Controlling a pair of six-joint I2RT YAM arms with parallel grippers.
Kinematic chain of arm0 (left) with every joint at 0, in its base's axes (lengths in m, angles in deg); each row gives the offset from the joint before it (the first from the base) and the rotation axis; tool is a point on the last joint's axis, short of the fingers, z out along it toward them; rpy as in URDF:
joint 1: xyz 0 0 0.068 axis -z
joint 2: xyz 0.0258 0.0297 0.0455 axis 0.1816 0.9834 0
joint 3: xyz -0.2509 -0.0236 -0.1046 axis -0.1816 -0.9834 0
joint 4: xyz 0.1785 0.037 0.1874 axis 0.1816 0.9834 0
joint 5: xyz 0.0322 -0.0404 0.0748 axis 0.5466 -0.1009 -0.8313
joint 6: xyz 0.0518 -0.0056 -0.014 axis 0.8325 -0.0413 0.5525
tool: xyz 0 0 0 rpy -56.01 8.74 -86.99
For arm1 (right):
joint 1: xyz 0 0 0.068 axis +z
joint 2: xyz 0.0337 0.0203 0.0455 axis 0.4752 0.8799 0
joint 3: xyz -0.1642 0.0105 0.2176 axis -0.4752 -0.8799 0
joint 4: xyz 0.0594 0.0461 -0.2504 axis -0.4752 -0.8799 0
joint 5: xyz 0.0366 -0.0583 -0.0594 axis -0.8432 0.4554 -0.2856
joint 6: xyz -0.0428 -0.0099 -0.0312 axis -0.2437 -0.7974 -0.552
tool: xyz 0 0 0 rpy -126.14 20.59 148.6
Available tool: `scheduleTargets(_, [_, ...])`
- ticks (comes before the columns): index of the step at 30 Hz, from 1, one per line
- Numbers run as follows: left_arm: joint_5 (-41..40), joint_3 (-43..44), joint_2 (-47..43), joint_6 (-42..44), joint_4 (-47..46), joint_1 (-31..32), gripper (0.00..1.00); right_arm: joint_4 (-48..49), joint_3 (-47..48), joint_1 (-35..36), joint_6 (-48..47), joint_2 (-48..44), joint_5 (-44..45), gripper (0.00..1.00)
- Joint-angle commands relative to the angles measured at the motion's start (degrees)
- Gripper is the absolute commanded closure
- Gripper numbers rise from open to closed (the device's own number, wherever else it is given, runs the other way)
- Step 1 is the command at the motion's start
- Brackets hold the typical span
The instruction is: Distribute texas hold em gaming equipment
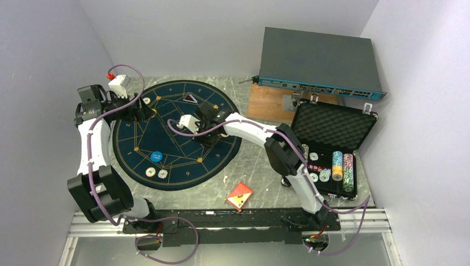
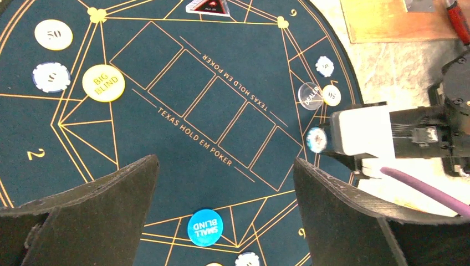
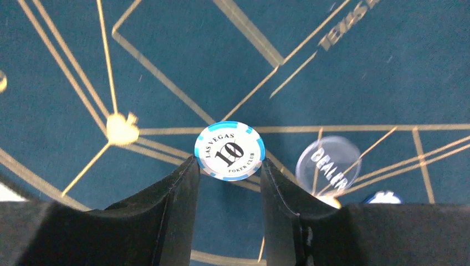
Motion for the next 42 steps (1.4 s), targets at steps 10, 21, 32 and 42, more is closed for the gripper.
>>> scheduleTargets(10, [3.28, 1.41, 1.85, 0.71, -0.20, -1.85, 0.03, -2.19, 17.38, -0.69, 2.09, 7.94, -4.10, 0.26])
scheduleTargets(21, [-3.26, -0.85, 8.38, 13.73, 4.43, 5.57, 0.09, -3.98, -9.47, -5.44, 3.03, -17.47, -6.07, 0.23])
scheduleTargets(32, [-20.36, -0.28, 15.86, 15.73, 1.84, 27.11, 0.18, -1.39, -41.56, -14.27, 1.69, -41.69, -4.68, 0.24])
scheduleTargets(42, [-27.92, 1.94, 23.99, 14.72, -0.75, 36.49, 0.21, 3.29, -52.29, -17.24, -0.83, -53.54, -6.59, 0.24])
